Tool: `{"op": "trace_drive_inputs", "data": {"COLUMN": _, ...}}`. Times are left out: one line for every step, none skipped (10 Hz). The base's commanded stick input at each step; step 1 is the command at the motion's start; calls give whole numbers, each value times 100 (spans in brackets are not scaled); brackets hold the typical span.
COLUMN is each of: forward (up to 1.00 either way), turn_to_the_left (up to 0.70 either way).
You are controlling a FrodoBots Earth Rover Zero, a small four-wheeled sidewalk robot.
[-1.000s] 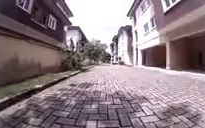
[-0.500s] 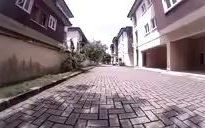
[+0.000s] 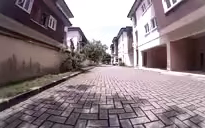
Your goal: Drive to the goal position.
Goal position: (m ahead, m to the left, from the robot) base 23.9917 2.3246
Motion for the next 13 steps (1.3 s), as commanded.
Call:
{"op": "trace_drive_inputs", "data": {"forward": 0, "turn_to_the_left": -50}}
{"op": "trace_drive_inputs", "data": {"forward": 0, "turn_to_the_left": -50}}
{"op": "trace_drive_inputs", "data": {"forward": 0, "turn_to_the_left": -50}}
{"op": "trace_drive_inputs", "data": {"forward": 0, "turn_to_the_left": -50}}
{"op": "trace_drive_inputs", "data": {"forward": 0, "turn_to_the_left": -50}}
{"op": "trace_drive_inputs", "data": {"forward": 0, "turn_to_the_left": -50}}
{"op": "trace_drive_inputs", "data": {"forward": 0, "turn_to_the_left": -50}}
{"op": "trace_drive_inputs", "data": {"forward": 0, "turn_to_the_left": 0}}
{"op": "trace_drive_inputs", "data": {"forward": 0, "turn_to_the_left": 0}}
{"op": "trace_drive_inputs", "data": {"forward": 0, "turn_to_the_left": 0}}
{"op": "trace_drive_inputs", "data": {"forward": 19, "turn_to_the_left": 0}}
{"op": "trace_drive_inputs", "data": {"forward": 50, "turn_to_the_left": 0}}
{"op": "trace_drive_inputs", "data": {"forward": 50, "turn_to_the_left": 0}}
